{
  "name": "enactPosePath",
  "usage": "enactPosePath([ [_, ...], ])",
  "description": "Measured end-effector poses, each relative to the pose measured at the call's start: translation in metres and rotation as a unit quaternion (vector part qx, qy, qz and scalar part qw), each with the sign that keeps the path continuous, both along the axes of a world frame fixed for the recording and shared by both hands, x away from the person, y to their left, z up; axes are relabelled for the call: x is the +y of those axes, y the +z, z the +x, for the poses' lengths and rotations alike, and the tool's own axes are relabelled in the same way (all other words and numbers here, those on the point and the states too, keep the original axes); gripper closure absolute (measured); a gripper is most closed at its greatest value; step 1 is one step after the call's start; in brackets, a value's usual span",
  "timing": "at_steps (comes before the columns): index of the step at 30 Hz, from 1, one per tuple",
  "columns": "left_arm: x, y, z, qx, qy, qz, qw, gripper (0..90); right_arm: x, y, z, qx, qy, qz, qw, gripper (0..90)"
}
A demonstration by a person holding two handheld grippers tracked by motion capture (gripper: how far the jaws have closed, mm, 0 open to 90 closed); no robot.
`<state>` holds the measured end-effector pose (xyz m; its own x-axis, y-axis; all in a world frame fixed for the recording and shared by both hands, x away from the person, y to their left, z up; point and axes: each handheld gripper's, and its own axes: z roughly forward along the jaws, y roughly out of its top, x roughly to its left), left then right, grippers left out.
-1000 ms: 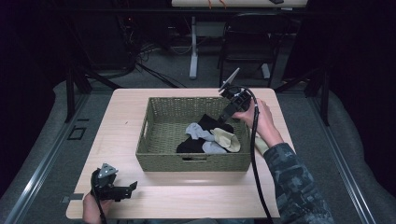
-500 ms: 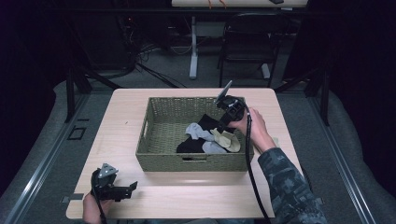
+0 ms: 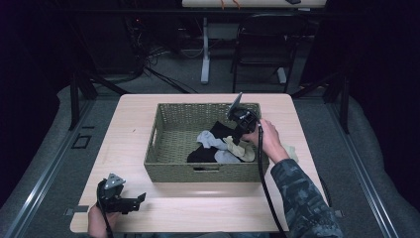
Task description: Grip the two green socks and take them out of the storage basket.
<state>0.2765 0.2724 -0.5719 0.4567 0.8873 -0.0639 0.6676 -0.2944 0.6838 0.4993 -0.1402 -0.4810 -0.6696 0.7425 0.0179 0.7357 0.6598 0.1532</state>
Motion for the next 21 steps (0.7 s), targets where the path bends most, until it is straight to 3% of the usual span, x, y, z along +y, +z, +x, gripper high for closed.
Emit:
enactPosePath([
  [6,0.000,0.000,0.000,0.000,-0.001,0.001,1.0000,0.1,0.000,-0.010,0.001,0.004,-0.013,-0.018,0.9997,54.2],
  [12,0.000,0.000,0.000,0.000,-0.001,0.001,1.0000,0.1,-0.002,-0.014,0.002,0.017,-0.011,-0.038,0.9991,77.7],
  [15,0.000,0.000,0.000,0.001,-0.002,0.001,1.0000,0.1,-0.005,-0.011,0.000,0.014,-0.016,-0.029,0.9994,85.7],
  [21,0.000,0.000,0.000,0.001,-0.002,0.001,1.0000,0.1,-0.009,0.005,-0.006,-0.005,-0.023,-0.009,0.9997,86.9],
])
